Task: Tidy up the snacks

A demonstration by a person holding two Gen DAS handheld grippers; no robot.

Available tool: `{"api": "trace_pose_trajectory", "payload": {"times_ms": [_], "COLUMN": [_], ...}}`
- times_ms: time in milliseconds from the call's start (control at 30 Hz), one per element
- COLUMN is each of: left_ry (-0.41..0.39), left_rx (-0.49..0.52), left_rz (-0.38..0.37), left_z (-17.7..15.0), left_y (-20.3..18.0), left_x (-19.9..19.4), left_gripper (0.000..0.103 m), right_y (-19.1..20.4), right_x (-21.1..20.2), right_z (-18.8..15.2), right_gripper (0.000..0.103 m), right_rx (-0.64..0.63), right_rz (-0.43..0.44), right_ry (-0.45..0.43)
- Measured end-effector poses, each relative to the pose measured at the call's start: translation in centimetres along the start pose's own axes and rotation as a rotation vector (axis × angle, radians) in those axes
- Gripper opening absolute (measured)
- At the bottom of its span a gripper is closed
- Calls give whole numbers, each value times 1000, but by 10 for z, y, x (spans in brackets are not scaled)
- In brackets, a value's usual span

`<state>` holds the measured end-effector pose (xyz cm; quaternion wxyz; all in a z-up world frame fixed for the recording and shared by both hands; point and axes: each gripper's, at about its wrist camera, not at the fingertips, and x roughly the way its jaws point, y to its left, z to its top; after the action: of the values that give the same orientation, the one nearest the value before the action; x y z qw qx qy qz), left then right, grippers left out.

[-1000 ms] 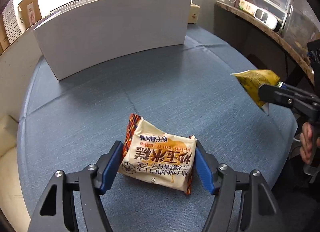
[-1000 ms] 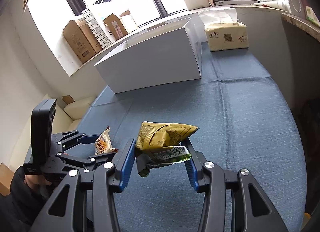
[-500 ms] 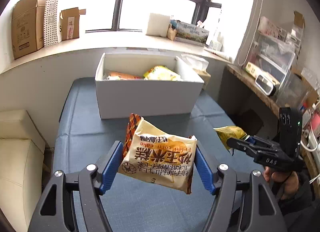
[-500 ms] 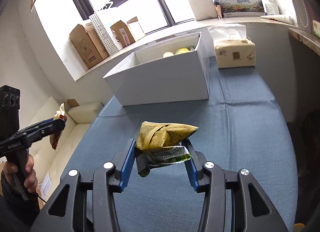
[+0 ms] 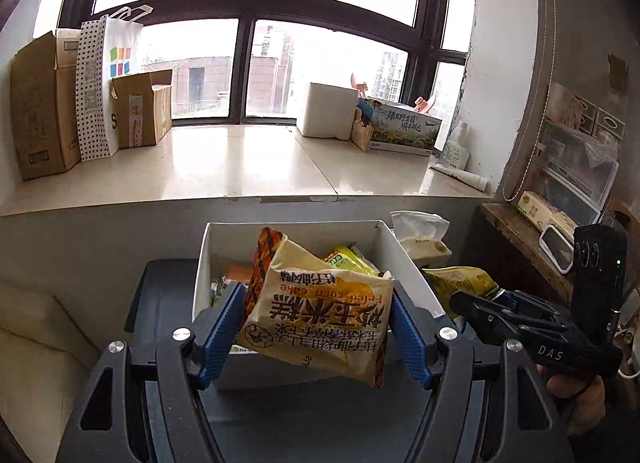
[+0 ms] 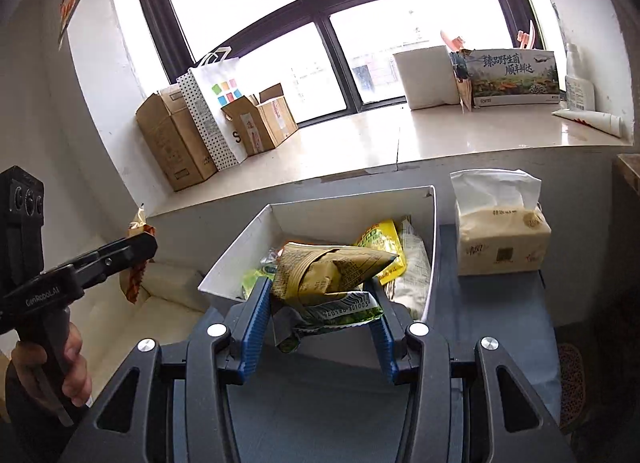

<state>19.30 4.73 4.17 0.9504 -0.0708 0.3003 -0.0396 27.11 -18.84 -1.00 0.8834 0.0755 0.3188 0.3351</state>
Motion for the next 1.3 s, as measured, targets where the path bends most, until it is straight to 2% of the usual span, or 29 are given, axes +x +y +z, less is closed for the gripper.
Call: {"api": "trace_pose_trajectory", "payload": {"times_ms": [100, 167, 200, 233, 267, 300, 367, 567, 667, 733, 800, 900, 1000, 1167, 1300], "left_ry": [19, 39, 55, 69, 62, 64, 86, 66, 35, 2, -25, -72, -126, -139, -105], "left_rx": [30, 23, 20, 27, 30, 31, 19, 24, 30, 44, 47, 47, 52, 24, 29], "left_rz": [56, 50, 48, 58, 87, 90, 63, 123, 154, 176, 163, 156, 175, 175, 188], "left_z": [13, 17, 17, 16, 14, 11, 5, -4, -1, 1, 0, -6, -19, -52, -82], "left_y": [1, 5, 7, 7, 8, 8, 9, 7, 6, 2, -1, -10, -17, -31, -46], "left_x": [32, 51, 61, 69, 73, 76, 81, 71, 57, 43, 22, -15, -53, -103, -121], "left_gripper": [75, 79, 90, 103, 103, 103, 103, 103, 103, 103, 103, 103, 103, 103, 103], "right_y": [-8, -12, -15, -19, -24, -29, -35, -38, -29, -15, 1, 24, 42, 66, 78], "right_x": [24, 35, 40, 45, 51, 55, 54, 48, 43, 33, 19, -7, -30, -74, -95], "right_z": [20, 29, 32, 35, 37, 37, 35, 30, 30, 31, 30, 22, 14, -10, -33], "right_gripper": [51, 53, 53, 68, 99, 103, 103, 103, 103, 103, 103, 103, 103, 103, 103], "right_rx": [16, 7, 19, 46, 80, 114, 156, 124, 41, -55, -140, -213, -240, -238, -249], "right_rz": [-15, -30, -29, -23, -14, -8, 3, -99, -142, -225, -296, -265, -257, -271, -270], "right_ry": [16, -9, -9, -1, 18, 32, 20, 8, -9, -36, -78, -134, -148, -213, -175]}}
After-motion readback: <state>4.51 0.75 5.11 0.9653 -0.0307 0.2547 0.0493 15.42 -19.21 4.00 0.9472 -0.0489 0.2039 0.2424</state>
